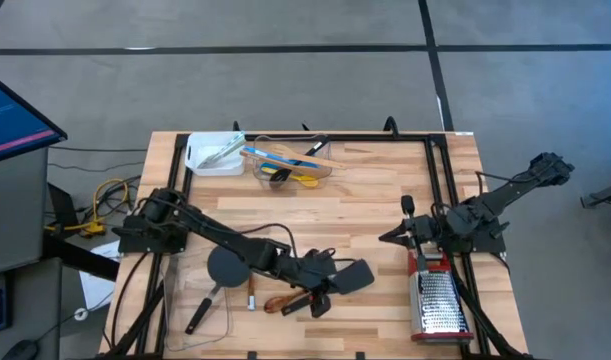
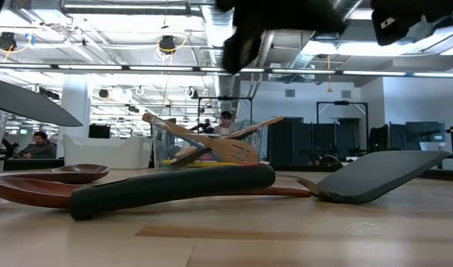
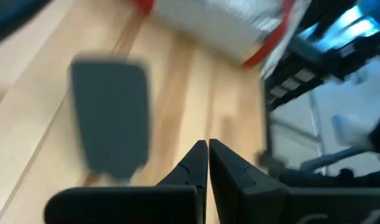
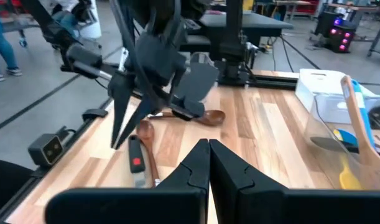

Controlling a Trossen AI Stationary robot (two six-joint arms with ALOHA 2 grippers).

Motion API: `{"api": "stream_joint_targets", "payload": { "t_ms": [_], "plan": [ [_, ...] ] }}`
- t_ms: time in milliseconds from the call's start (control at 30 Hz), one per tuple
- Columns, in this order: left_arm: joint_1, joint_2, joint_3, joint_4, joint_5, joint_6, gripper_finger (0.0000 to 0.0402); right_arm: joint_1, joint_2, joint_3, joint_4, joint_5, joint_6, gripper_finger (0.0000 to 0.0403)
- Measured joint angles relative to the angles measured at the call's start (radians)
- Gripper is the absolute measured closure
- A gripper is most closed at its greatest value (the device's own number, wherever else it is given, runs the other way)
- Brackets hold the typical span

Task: Pick & Place Kitchen Items
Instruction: Put the black slotted spatula into the bottom transparent bin

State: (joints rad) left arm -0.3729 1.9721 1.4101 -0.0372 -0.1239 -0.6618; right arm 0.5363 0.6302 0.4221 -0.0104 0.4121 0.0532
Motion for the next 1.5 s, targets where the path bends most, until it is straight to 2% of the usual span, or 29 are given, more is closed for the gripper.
{"api": "stream_joint_targets", "payload": {
  "t_ms": [133,367,500,733,1033,1367,1500],
  "plan": [
    [0.004,0.012,-0.001,-0.157,-0.001,-0.059,0.04,-0.001,0.012,0.0,-0.008,0.001,0.0,0.0403],
    [0.006,0.062,0.038,-0.172,0.01,-0.045,0.0401,-0.002,0.032,-0.001,0.004,0.008,0.0,0.0403],
    [0.005,0.121,0.153,-0.185,0.027,0.043,0.0401,-0.002,0.032,0.0,0.015,0.008,0.0,0.0403],
    [0.007,0.207,0.342,-0.427,0.023,0.08,0.0401,-0.002,0.032,0.0,0.017,0.008,-0.002,0.0403],
    [0.021,0.192,0.317,-0.492,-0.001,0.081,0.0401,-0.002,0.031,0.0,0.017,0.008,-0.001,0.0403],
    [0.025,0.192,0.247,-0.484,-0.001,0.08,0.0399,-0.002,0.031,0.0,0.015,0.008,0.0,0.0403],
    [0.025,0.193,0.243,-0.479,-0.001,0.138,0.0399,-0.002,0.031,0.0,0.015,0.008,0.0,0.0403]
  ]
}}
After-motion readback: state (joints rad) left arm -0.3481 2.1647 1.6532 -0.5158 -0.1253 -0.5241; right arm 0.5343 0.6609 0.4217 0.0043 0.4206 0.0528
